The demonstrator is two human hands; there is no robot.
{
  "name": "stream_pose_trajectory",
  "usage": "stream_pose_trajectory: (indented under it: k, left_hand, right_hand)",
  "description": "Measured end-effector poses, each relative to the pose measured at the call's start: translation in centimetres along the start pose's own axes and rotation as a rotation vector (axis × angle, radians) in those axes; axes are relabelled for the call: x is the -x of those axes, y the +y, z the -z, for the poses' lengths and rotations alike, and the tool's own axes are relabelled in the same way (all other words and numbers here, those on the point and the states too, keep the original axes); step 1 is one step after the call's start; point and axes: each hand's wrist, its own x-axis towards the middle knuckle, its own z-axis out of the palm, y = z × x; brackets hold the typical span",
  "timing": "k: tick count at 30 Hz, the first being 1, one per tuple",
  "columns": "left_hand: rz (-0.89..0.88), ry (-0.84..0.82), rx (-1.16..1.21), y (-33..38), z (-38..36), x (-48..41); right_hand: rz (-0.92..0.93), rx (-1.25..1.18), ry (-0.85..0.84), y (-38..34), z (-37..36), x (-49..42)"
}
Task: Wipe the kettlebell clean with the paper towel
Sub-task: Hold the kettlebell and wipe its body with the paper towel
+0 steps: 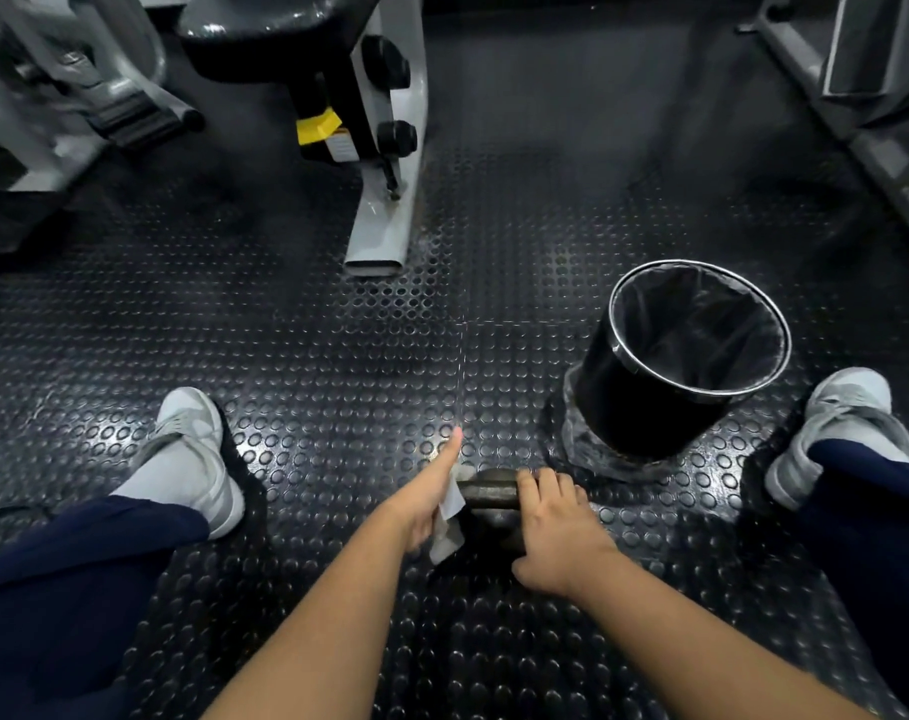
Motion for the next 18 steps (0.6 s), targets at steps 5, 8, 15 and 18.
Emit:
stream_pose_trajectory:
  k: [5,8,15,18]
  left_hand:
    - [-0.008,-0.052,-0.068,-0.2,0.8,-0.1]
    - [0.009,-0.072,-0.118,0.4,1.8,0.4]
    - [-0.072,0.139,0.133,-2.1,3.4,-1.1]
    - [-0.071,0.262,0.180,-4.0,3.7,-1.6]
  right_hand:
    - [0.000,0.022,0.010,0.0,0.0,0.0]
    - [-0.001,0.013,0.008,0.2,-0.1,0.0]
    - [0.012,0.012,0.008,0.1,0.0,0.0]
    - [0.018,0.017,-0.001,0.0,0.1,0.1]
